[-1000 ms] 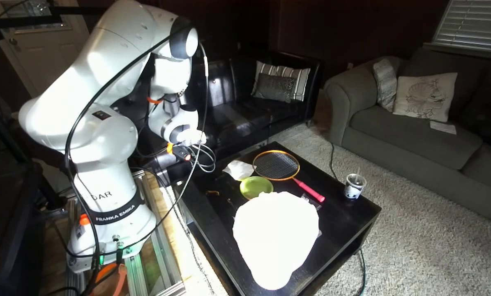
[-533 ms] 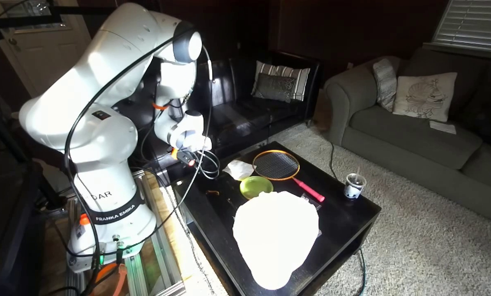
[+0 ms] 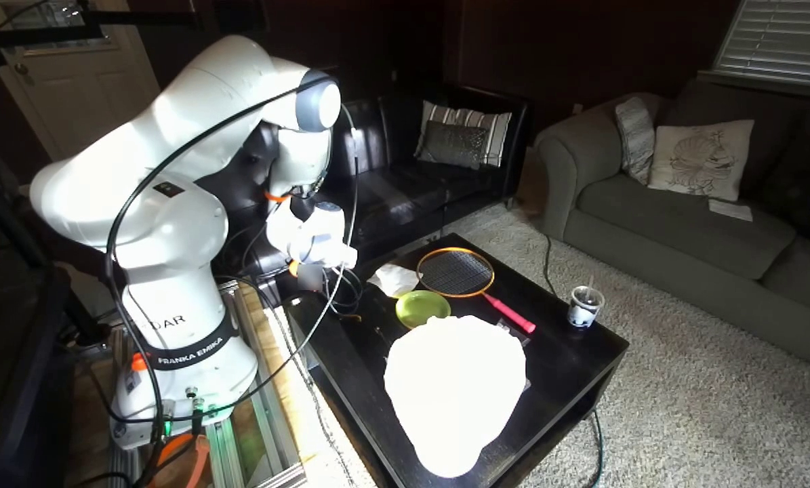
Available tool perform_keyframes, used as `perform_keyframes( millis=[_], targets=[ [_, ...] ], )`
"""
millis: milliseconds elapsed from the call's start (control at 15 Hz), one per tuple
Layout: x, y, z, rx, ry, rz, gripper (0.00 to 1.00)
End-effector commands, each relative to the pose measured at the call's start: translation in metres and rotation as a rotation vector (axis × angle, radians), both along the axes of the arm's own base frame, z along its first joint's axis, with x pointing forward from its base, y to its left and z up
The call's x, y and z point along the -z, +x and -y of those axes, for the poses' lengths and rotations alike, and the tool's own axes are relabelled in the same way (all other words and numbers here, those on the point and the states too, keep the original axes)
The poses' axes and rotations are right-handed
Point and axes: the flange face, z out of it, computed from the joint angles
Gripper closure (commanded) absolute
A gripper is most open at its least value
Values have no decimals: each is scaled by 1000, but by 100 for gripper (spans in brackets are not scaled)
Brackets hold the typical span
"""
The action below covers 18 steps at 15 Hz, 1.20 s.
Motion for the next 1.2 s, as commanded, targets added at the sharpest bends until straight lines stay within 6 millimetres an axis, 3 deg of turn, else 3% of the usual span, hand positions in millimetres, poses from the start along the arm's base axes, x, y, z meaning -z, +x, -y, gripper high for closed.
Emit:
perform_keyframes(
  millis=[0, 333, 1133],
  targets=[
    [21, -1, -15, 110, -4, 25, 0],
    [43, -2, -21, 188, -37, 64, 0],
    [75, 15, -7, 307, -113, 116, 0]
  ],
)
